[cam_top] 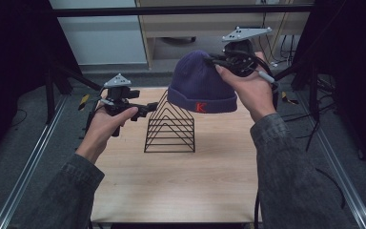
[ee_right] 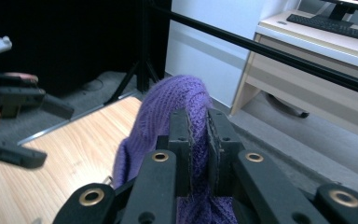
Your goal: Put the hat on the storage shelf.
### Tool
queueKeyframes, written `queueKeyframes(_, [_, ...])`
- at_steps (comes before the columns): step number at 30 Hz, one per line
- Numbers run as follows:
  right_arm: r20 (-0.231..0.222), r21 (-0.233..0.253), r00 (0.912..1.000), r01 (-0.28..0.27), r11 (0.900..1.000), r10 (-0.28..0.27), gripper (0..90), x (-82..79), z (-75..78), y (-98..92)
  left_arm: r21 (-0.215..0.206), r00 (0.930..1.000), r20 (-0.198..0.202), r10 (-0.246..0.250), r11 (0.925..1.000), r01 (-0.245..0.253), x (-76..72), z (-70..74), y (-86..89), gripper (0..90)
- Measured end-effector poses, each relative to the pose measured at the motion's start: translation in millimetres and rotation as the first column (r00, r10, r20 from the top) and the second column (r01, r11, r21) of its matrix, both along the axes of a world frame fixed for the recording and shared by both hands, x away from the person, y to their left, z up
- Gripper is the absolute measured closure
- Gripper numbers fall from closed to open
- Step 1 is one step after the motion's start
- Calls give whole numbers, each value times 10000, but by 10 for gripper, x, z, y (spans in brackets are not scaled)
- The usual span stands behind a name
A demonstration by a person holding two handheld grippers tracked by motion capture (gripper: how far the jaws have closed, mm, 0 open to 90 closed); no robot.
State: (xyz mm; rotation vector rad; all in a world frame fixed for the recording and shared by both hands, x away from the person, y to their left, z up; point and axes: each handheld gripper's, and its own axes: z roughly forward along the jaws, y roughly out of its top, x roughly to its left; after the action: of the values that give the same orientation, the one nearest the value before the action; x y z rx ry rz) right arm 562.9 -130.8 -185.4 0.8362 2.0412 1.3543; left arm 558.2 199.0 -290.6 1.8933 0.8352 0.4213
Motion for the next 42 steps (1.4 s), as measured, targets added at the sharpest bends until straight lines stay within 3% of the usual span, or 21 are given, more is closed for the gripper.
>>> queueKeyframes(3, [-22, 68, 9999, -102, 9999, 102, 820, 9, -5, 88, 201, 9998, 88, -187, 9996, 185, -13, -3, -19, 57])
queueKeyframes(10, [-120, -280, 9990, -425, 9987, 421, 819, 20, 20, 326, 120, 9996, 5, -288, 9995, 288, 29, -30, -15, 40])
queueKeyframes(20, [-21, -247, 9947, -1026, 9944, 1026, 819, -22, 89, 576, 189, 9996, 16, -280, 9994, 280, 57, -46, 3, 38])
queueKeyframes(29, [21, -97, 9893, -1458, 9893, 1458, 819, -85, 140, 714, 325, 9970, -288, -723, 9968, 732, 123, -115, -21, 37])
queueKeyframes(33, [-36, -107, 9875, -1575, 9875, 1574, 819, -71, 134, 745, 144, 9944, -471, -944, 9954, 951, 197, -167, -32, 44])
queueKeyframes(36, [-98, -253, 9871, -1602, 9868, 1600, 819, -42, 108, 755, 162, 9923, -442, -1155, 9931, 1163, 215, -185, -59, 200])
queueKeyframes(39, [-89, -254, 9873, -1589, 9870, 1587, 819, -20, 90, 737, 356, 9958, -159, -901, 9952, 906, 223, -183, -76, 374])
queueKeyframes(42, [-73, -228, 9881, -1539, 9878, 1537, 818, -11, 92, 694, 277, 9970, -85, -771, 9966, 774, 237, -188, -88, 498])
